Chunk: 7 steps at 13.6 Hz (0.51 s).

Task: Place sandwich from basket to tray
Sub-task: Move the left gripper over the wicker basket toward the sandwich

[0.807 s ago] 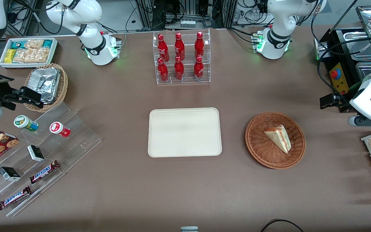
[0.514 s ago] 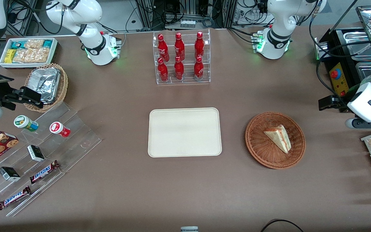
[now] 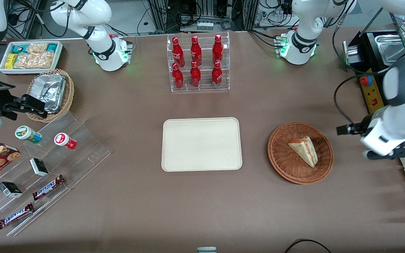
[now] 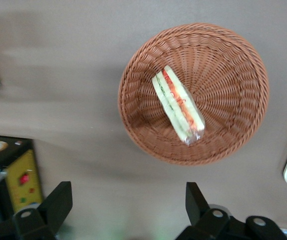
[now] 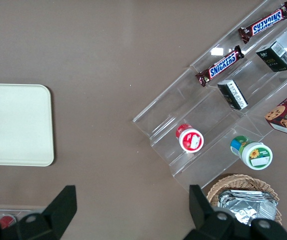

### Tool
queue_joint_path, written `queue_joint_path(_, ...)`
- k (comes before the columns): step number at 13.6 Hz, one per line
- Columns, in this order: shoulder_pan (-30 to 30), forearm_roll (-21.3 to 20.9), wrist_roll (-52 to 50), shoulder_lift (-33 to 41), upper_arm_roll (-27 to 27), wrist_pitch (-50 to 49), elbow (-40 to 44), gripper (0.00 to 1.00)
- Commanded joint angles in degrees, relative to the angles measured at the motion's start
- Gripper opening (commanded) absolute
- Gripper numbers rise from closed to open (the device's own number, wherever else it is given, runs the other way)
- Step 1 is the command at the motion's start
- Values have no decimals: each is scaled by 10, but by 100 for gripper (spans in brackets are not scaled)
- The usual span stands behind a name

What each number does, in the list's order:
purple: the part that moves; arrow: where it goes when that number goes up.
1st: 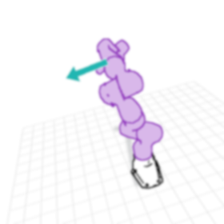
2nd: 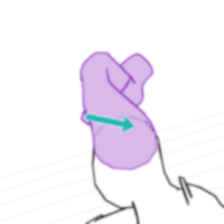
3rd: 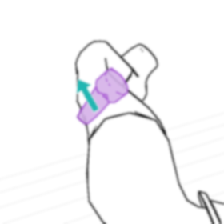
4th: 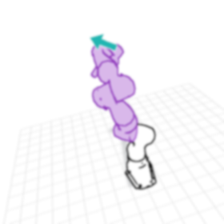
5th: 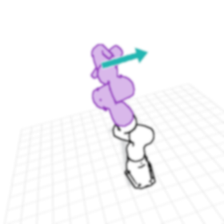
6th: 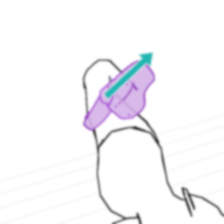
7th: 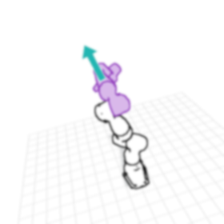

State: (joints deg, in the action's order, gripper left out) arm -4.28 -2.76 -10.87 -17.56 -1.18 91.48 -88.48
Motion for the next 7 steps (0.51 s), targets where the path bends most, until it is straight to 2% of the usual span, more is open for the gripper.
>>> queue_joint_path(1,-4,23,-77,18,-1,73,-80,100)
queue_joint_path(4,-15,23,-211,15,-1,185,-151,100)
queue_joint_path(7,-35,20,-298,14,-1,274,-212,100)
